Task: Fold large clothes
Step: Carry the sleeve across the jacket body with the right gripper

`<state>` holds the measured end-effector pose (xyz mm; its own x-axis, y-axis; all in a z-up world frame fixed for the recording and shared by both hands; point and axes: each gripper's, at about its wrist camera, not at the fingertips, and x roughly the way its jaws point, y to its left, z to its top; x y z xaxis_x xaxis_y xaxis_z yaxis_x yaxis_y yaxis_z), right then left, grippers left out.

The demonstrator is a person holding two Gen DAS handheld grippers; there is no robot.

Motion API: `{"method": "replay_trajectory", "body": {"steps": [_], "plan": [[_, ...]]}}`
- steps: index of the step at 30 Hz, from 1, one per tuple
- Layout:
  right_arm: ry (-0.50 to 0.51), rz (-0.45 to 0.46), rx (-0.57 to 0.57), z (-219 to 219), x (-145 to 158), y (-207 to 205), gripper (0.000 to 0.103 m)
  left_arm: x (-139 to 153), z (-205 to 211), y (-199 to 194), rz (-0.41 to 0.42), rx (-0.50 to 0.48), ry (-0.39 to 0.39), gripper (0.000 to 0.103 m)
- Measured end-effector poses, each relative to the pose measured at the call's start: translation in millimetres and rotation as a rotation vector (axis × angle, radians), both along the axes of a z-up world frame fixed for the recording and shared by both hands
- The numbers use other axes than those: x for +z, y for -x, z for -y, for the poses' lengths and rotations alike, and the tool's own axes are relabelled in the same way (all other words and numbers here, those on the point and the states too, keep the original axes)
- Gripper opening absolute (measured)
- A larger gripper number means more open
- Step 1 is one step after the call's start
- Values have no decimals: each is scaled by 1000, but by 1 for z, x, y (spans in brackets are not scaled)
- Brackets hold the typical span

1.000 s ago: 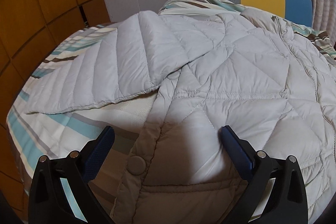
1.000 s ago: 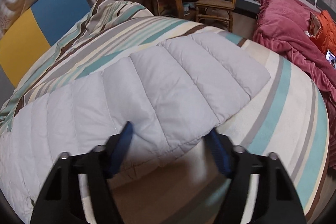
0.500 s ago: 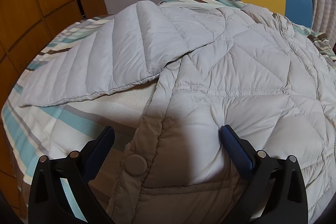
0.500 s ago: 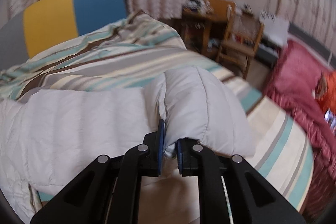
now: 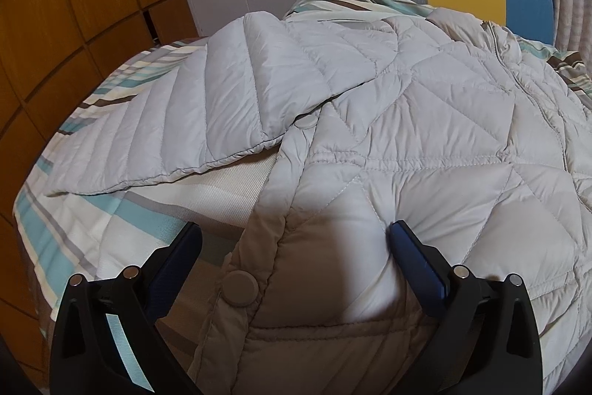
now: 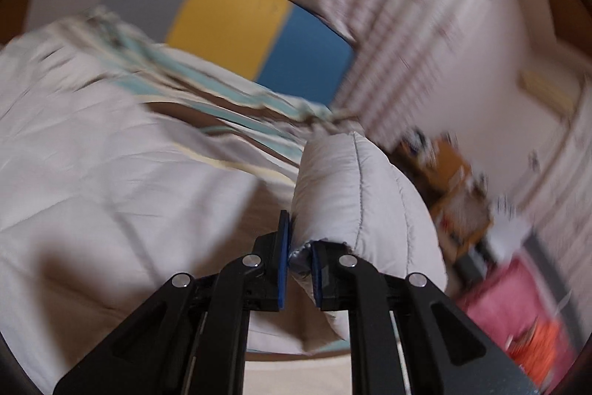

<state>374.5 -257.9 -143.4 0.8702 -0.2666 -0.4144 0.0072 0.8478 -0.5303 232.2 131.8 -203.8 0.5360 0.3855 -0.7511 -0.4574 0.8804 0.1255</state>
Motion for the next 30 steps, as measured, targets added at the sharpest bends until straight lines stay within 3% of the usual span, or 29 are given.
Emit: {"method": "replay_trajectory", "body": {"steps": [11, 15, 24, 28, 30], "plan": [[462, 16, 343, -122, -80, 25, 7, -1, 0, 0, 3, 1, 7, 100], [551, 59, 431, -143, -104, 41, 7, -1, 0, 0, 3, 1, 6, 100], [504, 137, 570, -166, -109, 59, 6, 2, 4, -1, -7, 4, -26, 100], [435, 132, 648, -178, -97, 72, 6, 17, 18, -4, -31, -17, -102, 100], [399, 100, 707, -190, -93, 80, 7, 37, 31, -4, 15, -61, -142, 100]]}}
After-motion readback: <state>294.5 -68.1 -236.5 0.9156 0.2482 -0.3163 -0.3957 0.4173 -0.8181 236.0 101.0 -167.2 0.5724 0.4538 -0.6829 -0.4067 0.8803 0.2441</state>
